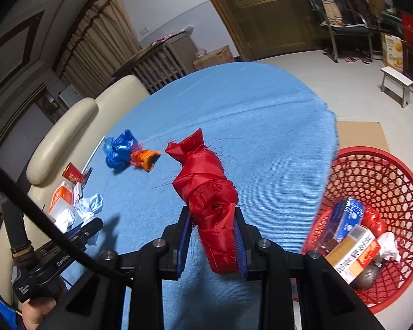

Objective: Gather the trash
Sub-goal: 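Carry the face mask and red bag toward the wastebasket with both tools, then open the right tool over the red wastebasket to drop the red bag, then open the left tool over the wastebasket to drop the white face mask, then move both tools back over the table toward the blue and orange bags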

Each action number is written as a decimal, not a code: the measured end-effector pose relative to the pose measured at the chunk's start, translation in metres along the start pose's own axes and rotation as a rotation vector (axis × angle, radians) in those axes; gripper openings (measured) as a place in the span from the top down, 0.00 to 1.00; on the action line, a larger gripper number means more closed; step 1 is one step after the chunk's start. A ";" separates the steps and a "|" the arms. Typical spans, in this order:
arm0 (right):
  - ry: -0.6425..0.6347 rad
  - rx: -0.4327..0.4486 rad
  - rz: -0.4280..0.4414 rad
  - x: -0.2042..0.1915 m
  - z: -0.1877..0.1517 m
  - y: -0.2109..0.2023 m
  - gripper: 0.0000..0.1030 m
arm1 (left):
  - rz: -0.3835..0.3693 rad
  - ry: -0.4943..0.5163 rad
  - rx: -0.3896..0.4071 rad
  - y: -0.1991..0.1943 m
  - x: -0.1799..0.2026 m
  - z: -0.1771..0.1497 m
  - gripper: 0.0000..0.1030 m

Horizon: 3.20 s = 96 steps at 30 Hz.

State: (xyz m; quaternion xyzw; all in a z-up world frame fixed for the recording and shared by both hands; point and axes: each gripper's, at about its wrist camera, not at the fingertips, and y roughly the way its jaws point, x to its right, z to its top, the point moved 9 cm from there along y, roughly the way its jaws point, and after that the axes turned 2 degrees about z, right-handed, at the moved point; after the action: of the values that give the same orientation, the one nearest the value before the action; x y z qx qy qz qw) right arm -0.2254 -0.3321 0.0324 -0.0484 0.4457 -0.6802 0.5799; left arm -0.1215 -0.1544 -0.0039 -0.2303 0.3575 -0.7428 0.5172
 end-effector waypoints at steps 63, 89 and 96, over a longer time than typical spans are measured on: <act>0.445 0.185 -0.287 0.242 -0.011 -0.120 0.25 | -0.378 0.450 0.018 -0.034 0.293 0.011 0.73; 0.418 0.173 -0.267 0.219 -0.002 -0.108 0.25 | -0.263 0.295 -0.003 -0.015 0.188 0.030 0.31; 0.336 0.114 -0.239 0.177 0.002 -0.079 0.25 | -0.190 0.167 -0.036 -0.003 0.109 0.013 0.31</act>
State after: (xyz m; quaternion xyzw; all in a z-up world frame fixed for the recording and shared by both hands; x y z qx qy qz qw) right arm -0.3400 -0.4860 0.0062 0.0461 0.4880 -0.7669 0.4143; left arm -0.1528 -0.2592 0.0037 -0.2098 0.3891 -0.7984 0.4088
